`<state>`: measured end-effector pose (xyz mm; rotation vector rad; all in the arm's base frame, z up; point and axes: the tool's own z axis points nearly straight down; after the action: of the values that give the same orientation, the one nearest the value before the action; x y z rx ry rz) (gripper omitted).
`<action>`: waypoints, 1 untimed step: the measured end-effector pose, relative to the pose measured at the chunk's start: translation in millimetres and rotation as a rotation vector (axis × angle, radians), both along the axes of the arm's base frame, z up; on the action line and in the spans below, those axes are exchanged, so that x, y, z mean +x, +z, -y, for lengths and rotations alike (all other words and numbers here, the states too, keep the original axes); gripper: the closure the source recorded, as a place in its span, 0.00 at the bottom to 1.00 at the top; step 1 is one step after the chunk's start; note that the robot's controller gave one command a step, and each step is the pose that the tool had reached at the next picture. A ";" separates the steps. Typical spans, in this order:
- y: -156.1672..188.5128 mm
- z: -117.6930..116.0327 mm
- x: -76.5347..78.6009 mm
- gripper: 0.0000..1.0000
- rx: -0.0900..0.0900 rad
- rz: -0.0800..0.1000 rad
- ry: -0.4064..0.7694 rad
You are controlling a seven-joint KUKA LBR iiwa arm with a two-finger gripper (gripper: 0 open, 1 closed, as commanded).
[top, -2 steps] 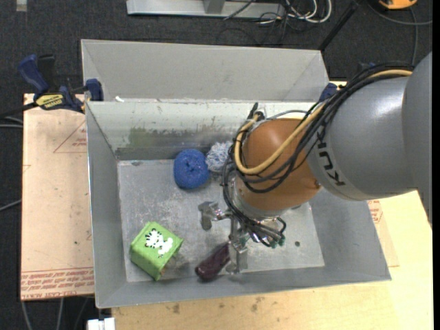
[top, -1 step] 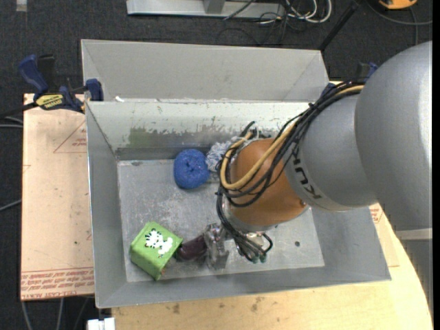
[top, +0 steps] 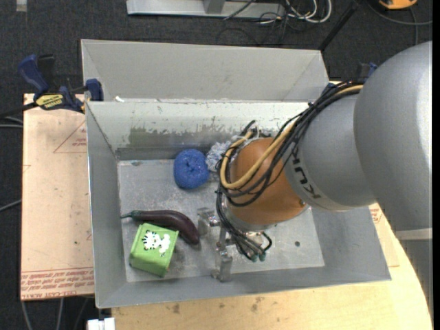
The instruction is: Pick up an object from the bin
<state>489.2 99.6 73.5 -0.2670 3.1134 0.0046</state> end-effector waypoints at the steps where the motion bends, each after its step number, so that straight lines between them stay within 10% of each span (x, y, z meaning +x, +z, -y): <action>1: 0.1 0.0 -0.1 0.00 0.000 0.000 0.000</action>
Offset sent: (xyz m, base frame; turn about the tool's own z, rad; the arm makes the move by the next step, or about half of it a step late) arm 0.0677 0.1144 0.0856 -0.0087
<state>489.2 99.7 73.6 -0.2668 3.1138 0.0048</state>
